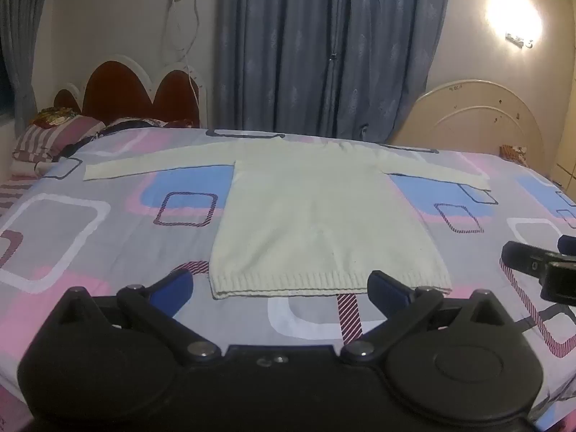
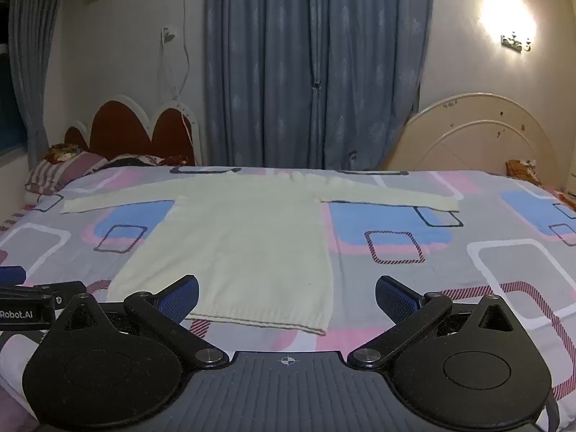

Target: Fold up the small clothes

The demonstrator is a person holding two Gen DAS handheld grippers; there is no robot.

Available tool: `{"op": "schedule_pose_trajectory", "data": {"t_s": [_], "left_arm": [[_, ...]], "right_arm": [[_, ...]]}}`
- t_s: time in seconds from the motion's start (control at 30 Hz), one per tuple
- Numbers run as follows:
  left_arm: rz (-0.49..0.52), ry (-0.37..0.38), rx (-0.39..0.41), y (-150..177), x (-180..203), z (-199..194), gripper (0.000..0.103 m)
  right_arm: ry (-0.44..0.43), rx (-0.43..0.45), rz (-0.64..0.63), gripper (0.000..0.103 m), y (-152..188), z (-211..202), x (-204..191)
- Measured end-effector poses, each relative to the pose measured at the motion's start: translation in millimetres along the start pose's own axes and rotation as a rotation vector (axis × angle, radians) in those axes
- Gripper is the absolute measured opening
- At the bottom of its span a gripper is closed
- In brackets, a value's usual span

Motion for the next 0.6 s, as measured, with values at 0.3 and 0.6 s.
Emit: {"op": "schedule_pose_trajectory", "data": {"t_s": [0.3,0.6], "left_arm": [[-0.005,0.019,0.008,0.1,-0.6,-2.5,0.103],[0.0,0.013,-0.001,0.4,-5.2,0.3,0.103]], "right_arm": [[0.012,0.003,-0.003,0.103,1.8,2.7,-0.5],[0.007,0.002,-0.007,0.103,2.0,3.4,1.6]]}}
Point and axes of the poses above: each gripper's, at about its wrist camera, not at the fingertips, and z roughly the way its jaws point, x to its right, y to its underside, the point moved 7 cm from there along z, roughly the way its jaws point, and after that the axes turned 12 degrees about y, right-handed, at the moved point
